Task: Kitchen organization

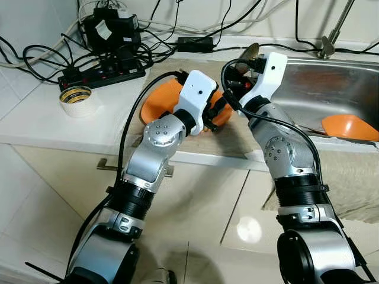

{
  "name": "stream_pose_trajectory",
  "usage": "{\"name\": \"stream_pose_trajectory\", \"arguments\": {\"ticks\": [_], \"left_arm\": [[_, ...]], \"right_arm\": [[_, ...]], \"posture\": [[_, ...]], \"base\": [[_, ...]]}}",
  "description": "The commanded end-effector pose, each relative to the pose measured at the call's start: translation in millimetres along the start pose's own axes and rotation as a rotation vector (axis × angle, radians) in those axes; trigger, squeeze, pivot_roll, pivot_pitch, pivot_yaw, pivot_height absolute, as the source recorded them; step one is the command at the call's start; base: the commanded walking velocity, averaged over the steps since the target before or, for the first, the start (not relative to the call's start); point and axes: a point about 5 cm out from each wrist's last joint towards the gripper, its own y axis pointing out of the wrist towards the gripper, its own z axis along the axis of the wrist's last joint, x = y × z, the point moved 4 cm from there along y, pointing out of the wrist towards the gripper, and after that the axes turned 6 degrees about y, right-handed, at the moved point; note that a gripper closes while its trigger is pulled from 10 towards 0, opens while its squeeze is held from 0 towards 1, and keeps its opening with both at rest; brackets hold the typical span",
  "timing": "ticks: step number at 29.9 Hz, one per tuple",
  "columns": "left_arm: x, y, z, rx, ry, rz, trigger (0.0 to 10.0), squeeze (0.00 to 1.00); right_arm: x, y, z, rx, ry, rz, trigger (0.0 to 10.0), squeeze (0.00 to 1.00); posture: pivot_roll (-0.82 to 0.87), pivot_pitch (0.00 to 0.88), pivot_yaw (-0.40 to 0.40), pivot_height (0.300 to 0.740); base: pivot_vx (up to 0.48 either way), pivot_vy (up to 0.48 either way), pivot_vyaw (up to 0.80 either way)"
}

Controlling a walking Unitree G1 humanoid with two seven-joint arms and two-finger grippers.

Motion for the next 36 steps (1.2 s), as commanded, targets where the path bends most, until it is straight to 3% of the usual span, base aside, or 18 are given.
{"name": "stream_pose_trajectory", "arguments": {"ticks": [1,5,14,15,22,29,36], "left_arm": [[-16.7,-4.9,8,0.019,0.006,0.034,10.0,1.0],[-15.0,-9.7,-1,-0.007,-0.004,0.018,10.0,1.0],[-29.1,-19.0,-8,-0.031,-0.02,0.064,10.0,1.0],[-30.3,-19.7,-10,-0.036,-0.024,0.074,10.0,0.0],[-39.3,-25.3,-20,-0.064,-0.044,0.156,10.0,0.0],[-38.8,-26.6,-25,-0.074,-0.055,0.173,10.0,0.0],[-38.2,-26.3,-25,-0.074,-0.059,0.18,10.0,0.0]], "right_arm": [[18.5,-5.5,-4,-0.012,-0.025,-0.069,0.0,0.0],[18.8,-5.7,-3,-0.011,-0.032,-0.07,0.0,0.0],[23.5,-7.3,-1,-0.006,-0.067,-0.077,0.0,0.0],[24.4,-7.4,1,0.0,-0.084,-0.078,0.0,0.0],[44.6,-10.3,29,0.068,-0.213,-0.13,0.0,0.0],[68.5,-17.4,41,0.083,-0.355,-0.197,0.0,0.0],[88.1,-20.4,54,0.093,-0.442,-0.253,0.0,0.0]], "posture": [[0.03,0.0,0.024,0.74],[0.03,0.0,0.024,0.74],[0.04,0.0,0.022,0.74],[0.04,0.0,0.022,0.74],[0.04,0.0,0.02,0.74],[0.03,0.0,0.018,0.74],[0.03,0.0,0.019,0.74]], "base": [[0.0,0.0,0.0],[0.0,0.0,0.0],[0.0,0.0,0.0],[0.0,0.0,0.0],[0.0,0.0,0.0],[0.0,0.0,0.0],[0.0,0.0,0.0]]}}
